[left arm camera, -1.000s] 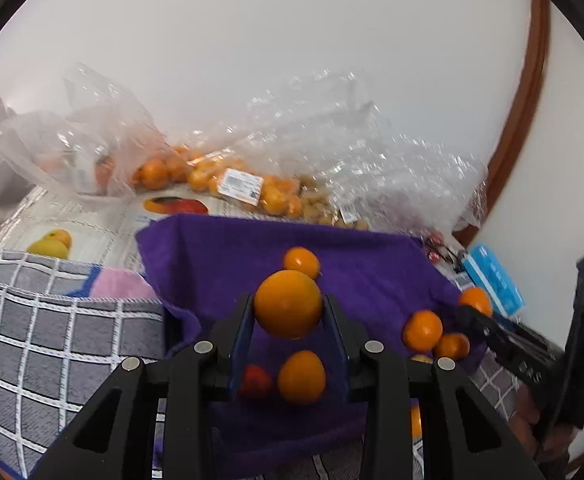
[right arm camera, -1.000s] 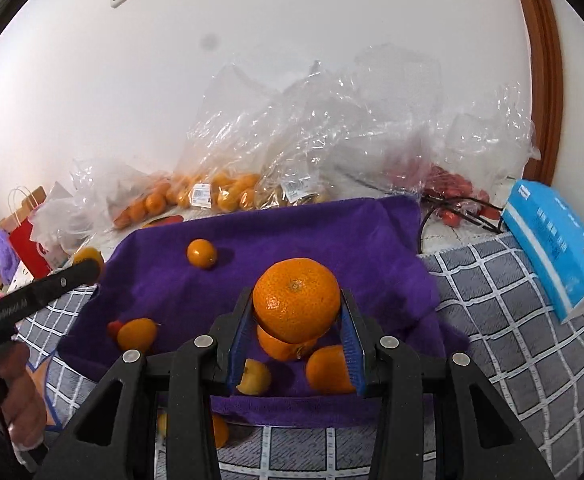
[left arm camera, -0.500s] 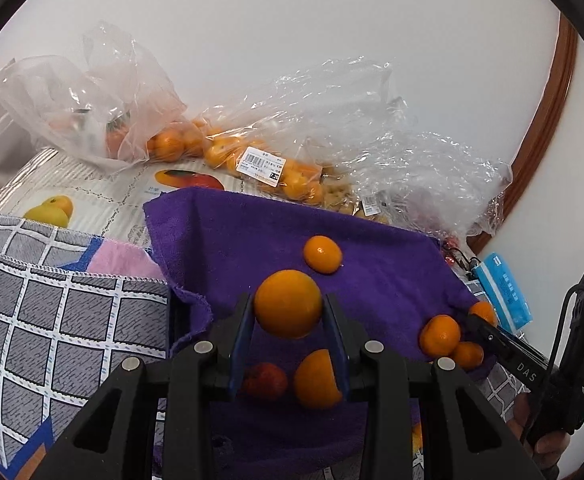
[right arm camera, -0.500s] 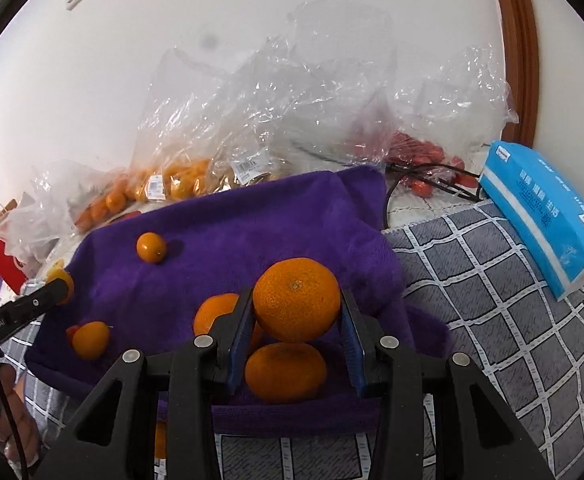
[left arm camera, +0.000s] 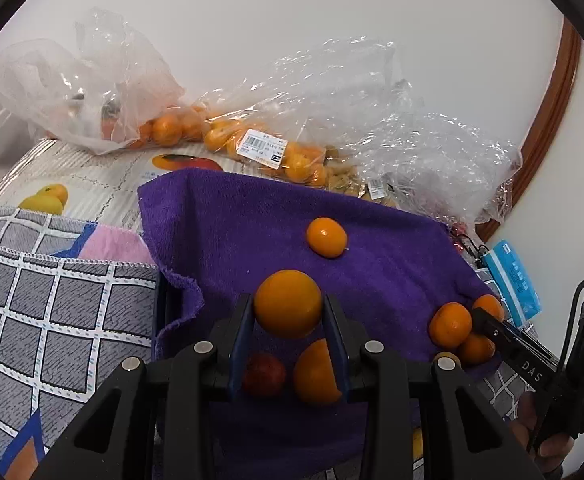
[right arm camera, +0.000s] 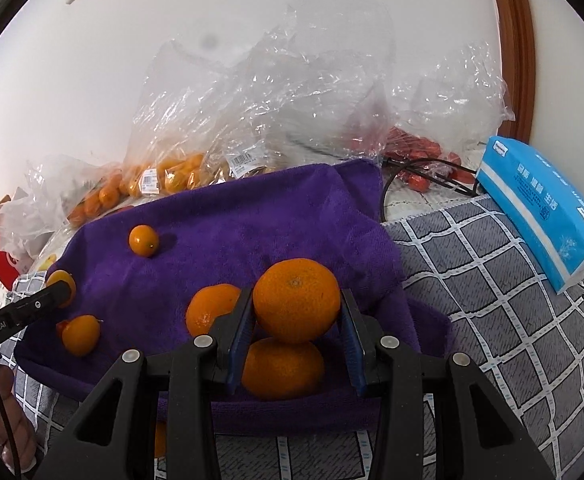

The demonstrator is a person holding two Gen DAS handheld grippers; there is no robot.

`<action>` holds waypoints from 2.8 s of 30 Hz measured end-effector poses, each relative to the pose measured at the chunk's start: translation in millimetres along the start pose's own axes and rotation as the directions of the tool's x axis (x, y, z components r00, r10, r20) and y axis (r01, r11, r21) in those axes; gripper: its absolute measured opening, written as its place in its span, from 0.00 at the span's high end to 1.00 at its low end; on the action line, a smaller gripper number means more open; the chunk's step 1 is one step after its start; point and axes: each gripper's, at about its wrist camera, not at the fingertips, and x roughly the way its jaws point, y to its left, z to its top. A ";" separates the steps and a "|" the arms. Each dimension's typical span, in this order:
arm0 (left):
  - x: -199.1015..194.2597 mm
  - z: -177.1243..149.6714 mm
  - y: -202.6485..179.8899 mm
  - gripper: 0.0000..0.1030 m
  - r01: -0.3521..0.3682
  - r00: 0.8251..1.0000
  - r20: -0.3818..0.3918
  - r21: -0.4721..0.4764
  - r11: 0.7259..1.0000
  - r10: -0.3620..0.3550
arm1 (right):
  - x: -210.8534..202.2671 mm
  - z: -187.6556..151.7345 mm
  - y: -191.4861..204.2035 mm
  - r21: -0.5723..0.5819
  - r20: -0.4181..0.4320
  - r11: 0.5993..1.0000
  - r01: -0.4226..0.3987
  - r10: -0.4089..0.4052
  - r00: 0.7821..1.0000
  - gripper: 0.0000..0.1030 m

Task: Organize fruits
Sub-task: 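Lift both held oranges and carry them over the purple towel, then lower both oranges onto the towel and open both grippers, then withdraw both open grippers from the towel toward the remaining fruit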

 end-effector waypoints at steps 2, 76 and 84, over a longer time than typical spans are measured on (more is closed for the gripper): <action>0.7 0.6 0.8 0.68 -0.006 1.000 -0.003 -0.001 1.000 0.006 | 0.5 -0.1 0.1 0.001 -0.004 1.000 -0.001 0.001 1.000 0.60; -11.3 1.7 2.6 0.54 -0.011 0.999 0.038 -0.014 1.000 0.012 | -26.9 -5.9 29.0 -0.090 0.092 0.996 0.009 0.000 0.996 0.51; -12.9 1.0 3.4 0.53 -0.018 0.999 0.044 -0.013 1.000 0.018 | -28.8 -7.3 33.4 -0.104 0.098 0.995 -0.003 0.014 0.995 0.51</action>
